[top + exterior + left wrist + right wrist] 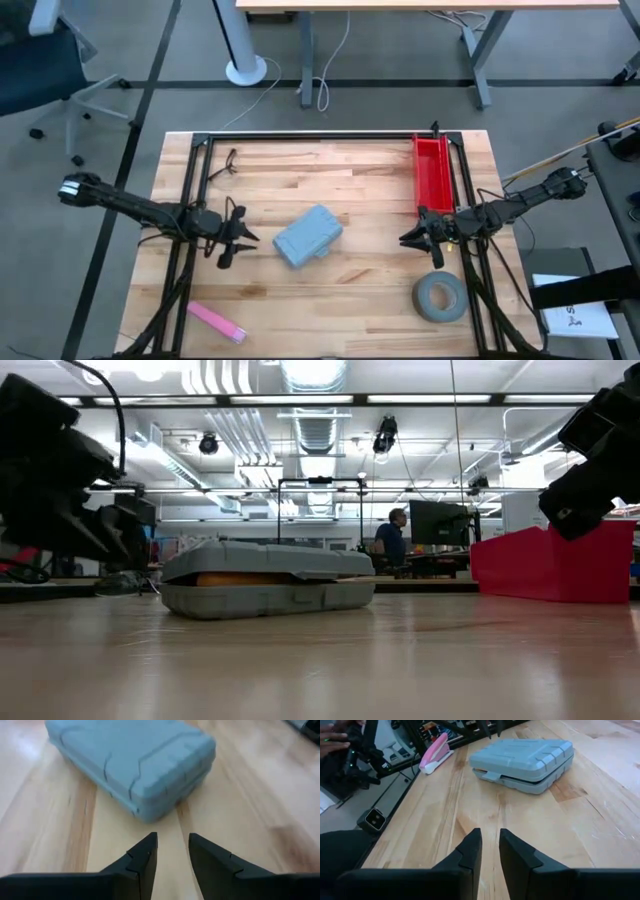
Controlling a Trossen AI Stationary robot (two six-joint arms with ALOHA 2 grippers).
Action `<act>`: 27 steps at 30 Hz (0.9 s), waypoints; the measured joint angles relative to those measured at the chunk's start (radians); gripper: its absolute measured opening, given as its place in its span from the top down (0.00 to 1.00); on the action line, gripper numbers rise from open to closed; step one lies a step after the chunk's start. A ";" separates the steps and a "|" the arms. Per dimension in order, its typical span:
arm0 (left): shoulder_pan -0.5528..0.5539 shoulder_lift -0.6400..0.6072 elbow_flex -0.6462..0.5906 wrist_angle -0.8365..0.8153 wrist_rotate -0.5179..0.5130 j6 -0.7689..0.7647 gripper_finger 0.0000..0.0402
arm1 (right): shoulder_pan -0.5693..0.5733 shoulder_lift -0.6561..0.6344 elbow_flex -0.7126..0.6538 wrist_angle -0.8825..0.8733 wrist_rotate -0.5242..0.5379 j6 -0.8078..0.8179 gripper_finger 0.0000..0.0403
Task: Prefit tool cases
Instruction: Return to Home Position
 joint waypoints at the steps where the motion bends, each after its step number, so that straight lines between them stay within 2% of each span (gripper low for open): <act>1: 0.000 -0.017 0.000 -0.001 0.000 -0.001 0.70 | 0.000 0.000 0.000 0.000 0.000 0.000 0.88; 6: 0.000 -0.145 0.000 -0.003 0.000 -0.001 0.69 | 0.000 0.000 0.000 0.000 0.000 0.000 0.89; 16: 0.001 -0.540 0.001 -0.010 0.018 -0.001 0.66 | 0.000 0.000 0.000 0.000 -0.001 0.000 0.85; 27: 0.006 -0.566 0.000 0.005 0.021 -0.001 0.64 | 0.000 0.000 0.000 0.000 0.000 0.000 0.82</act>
